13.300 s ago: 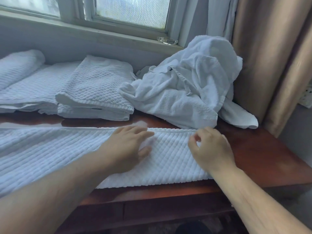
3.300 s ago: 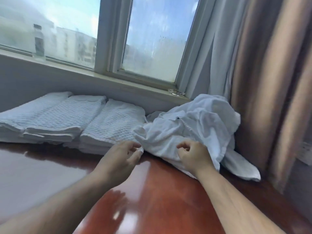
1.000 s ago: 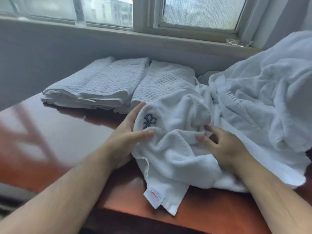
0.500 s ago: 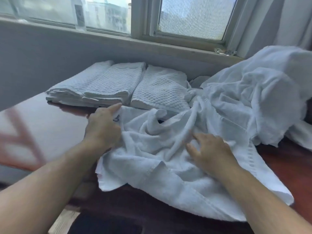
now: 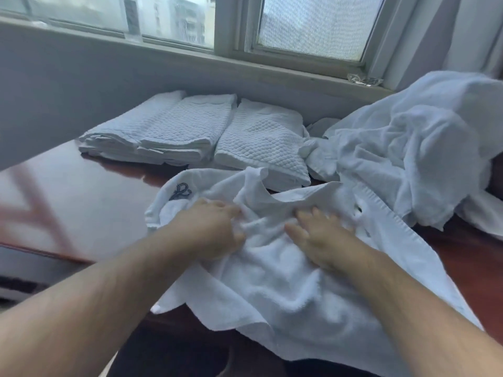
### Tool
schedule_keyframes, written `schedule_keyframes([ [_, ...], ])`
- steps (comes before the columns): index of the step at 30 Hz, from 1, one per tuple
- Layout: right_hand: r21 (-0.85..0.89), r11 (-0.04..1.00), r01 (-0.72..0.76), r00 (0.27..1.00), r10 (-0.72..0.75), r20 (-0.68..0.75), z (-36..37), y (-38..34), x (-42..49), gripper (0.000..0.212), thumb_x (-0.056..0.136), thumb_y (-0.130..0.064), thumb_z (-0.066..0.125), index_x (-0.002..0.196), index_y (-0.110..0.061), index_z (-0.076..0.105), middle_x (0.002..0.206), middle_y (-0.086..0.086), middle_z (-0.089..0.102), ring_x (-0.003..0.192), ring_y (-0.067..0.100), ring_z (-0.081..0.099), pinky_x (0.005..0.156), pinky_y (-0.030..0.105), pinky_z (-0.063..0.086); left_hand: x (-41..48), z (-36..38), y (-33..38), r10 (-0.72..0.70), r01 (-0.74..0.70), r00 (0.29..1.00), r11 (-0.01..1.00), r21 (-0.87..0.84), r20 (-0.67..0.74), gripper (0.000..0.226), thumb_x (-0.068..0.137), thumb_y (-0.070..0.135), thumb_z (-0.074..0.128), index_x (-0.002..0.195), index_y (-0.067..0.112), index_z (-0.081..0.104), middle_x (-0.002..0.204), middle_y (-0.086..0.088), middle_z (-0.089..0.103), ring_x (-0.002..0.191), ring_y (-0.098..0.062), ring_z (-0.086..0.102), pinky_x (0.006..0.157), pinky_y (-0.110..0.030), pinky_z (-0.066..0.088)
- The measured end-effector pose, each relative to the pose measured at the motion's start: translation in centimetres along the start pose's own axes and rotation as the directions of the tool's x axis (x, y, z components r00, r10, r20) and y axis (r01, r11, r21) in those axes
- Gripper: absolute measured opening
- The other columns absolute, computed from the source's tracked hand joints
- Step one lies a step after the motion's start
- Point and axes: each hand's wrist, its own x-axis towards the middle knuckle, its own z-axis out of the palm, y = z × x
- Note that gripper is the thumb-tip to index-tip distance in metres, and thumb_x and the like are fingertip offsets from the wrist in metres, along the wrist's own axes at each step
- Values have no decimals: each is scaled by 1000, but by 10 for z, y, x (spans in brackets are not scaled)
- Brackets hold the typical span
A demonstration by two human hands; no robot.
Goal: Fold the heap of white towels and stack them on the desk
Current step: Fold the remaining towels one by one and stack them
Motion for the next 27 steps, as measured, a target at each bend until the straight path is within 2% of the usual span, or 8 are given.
schedule_keyframes([
  [2, -75, 981, -180, 982, 174, -77, 2, 16, 6, 71, 95, -72, 21, 153, -31, 27, 164, 11, 21, 150, 38, 19, 119, 57, 18, -6, -4, -8, -93, 92, 995, 995, 29, 22, 78, 81, 71, 47, 146, 28, 42, 150, -1, 43, 138, -28, 37, 110, -47, 38],
  [5, -105, 945, -309, 949, 298, -103, -10, 19, 17, 63, 98, -57, 25, 143, -20, 49, 154, 14, 42, 140, 38, 37, 115, 57, 28, -8, -14, -23, -134, 136, 988, 991, 15, -74, 66, 90, 67, 44, 143, 27, 47, 144, -3, 53, 129, -26, 51, 101, -38, 44],
  [7, -79, 985, -152, 982, 142, -125, -11, 6, 22, 53, 99, -51, 29, 139, -26, 53, 151, 8, 45, 139, 36, 38, 114, 54, 30, -3, -16, -31, -103, 109, 986, 993, 42, -133, 54, 95, 59, 43, 142, 32, 49, 144, -3, 53, 130, -27, 48, 102, -38, 40],
  [10, 28, 989, 148, 986, -145, -84, 2, -17, 20, 59, 98, -62, 33, 151, -38, 36, 159, 0, 31, 149, 27, 20, 119, 54, 18, -1, -2, -40, -150, 151, 989, 985, 80, -15, 70, 92, 68, 40, 152, 34, 32, 161, -4, 26, 146, -31, 24, 117, -48, 24],
  [13, -60, 989, 132, 989, -135, -57, 21, -22, 17, 70, 94, -73, 20, 157, -45, 9, 169, -1, 6, 155, 30, -2, 121, 58, 3, 7, 6, -58, -110, 110, 994, 994, 6, 23, 74, 94, 73, 28, 157, 36, 21, 168, -3, 7, 154, -24, 6, 123, -48, 7],
  [17, -112, 992, 49, 997, -55, -52, 25, -30, 10, 83, 88, -80, 10, 159, -37, 5, 169, 4, 3, 154, 36, 1, 120, 58, 10, 3, -6, -101, 123, -135, 982, 988, -77, -142, 54, 103, 55, 24, 149, 34, 44, 159, 6, 36, 148, -13, 26, 122, -33, 15],
  [22, -209, 973, -96, 974, 48, -220, 25, -60, 7, 94, 85, -80, 11, 145, -13, 39, 150, 16, 43, 134, 38, 39, 105, 51, 31, -29, -5, -130, 74, -112, 959, 986, -124, -273, 56, 97, 48, 27, 135, 22, 60, 143, 2, 52, 139, -17, 38, 120, -33, 21],
  [27, -74, 857, 510, 814, -509, -280, 24, -88, 7, 38, 93, -51, 40, 100, -21, 62, 103, -3, 64, 104, 21, 58, 84, 35, 42, -37, 2, -143, -295, 132, 784, 939, -318, -546, 29, 98, 16, 50, 123, 20, 64, 129, -4, 55, 125, -24, 47, 107, -31, 33],
])
